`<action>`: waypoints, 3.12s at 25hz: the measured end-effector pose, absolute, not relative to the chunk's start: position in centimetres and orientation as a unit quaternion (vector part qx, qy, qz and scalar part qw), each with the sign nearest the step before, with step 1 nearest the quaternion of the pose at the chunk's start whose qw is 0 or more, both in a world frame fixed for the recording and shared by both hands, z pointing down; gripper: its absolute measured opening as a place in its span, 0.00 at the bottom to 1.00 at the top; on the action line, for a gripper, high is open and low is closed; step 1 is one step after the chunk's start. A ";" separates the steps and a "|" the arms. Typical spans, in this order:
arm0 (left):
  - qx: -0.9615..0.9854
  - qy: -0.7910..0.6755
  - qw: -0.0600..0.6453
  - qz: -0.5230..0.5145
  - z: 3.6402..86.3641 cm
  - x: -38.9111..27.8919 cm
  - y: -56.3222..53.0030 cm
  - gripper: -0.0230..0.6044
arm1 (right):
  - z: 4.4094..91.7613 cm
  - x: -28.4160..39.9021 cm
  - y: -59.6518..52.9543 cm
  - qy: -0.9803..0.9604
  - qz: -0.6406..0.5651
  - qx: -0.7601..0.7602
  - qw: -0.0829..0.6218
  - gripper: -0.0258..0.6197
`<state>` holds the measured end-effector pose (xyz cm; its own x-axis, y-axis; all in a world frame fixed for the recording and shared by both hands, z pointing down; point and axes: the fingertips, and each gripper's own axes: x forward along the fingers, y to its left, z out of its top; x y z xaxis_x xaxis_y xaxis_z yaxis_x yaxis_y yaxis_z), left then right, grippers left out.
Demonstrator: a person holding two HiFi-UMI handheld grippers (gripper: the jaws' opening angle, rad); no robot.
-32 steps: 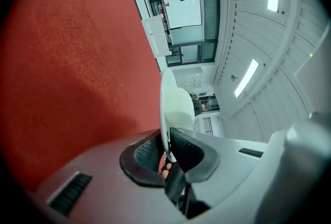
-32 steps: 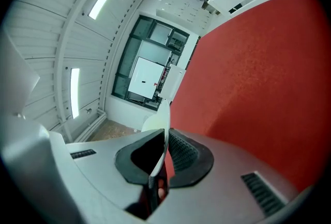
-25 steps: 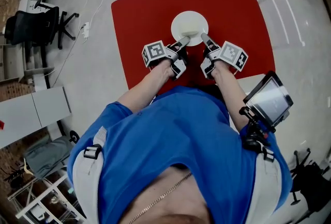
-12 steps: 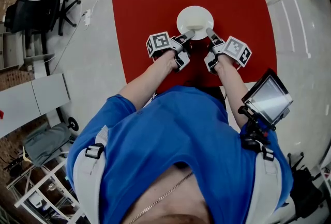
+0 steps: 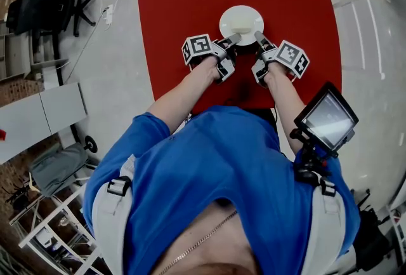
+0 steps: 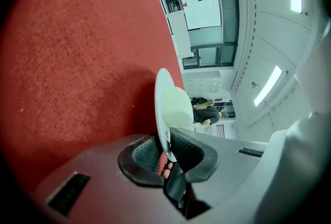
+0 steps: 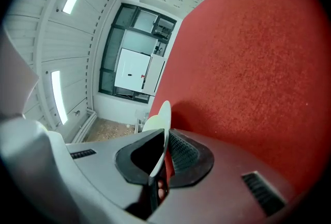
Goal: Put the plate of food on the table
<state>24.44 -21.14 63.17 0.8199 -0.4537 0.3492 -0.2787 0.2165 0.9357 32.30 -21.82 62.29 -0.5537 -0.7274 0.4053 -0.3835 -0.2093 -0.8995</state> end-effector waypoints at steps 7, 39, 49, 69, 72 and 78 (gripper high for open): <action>0.624 -0.298 0.721 -0.050 63.8 24.6 -20.9 0.10 | 63.1 32.4 -21.7 0.606 -0.639 -0.455 0.133 0.08; 0.639 -0.275 0.718 -0.019 63.6 23.6 -18.6 0.10 | 64.3 32.5 -22.1 0.610 -0.626 -0.478 0.088 0.08; 0.649 -0.247 0.720 0.007 63.5 24.1 -17.5 0.14 | 64.3 33.1 -22.8 0.612 -0.613 -0.492 0.087 0.08; 0.657 -0.244 0.713 -0.011 63.1 24.4 -17.7 0.14 | 64.5 33.7 -23.7 0.666 -0.523 -0.529 -0.048 0.19; 0.656 -0.245 0.713 -0.014 62.9 24.4 -17.7 0.14 | 64.4 34.4 -23.9 0.671 -0.501 -0.542 -0.067 0.20; 0.660 -0.248 0.709 -0.023 62.7 24.4 -18.0 0.14 | 64.4 35.4 -23.8 0.670 -0.488 -0.555 -0.074 0.20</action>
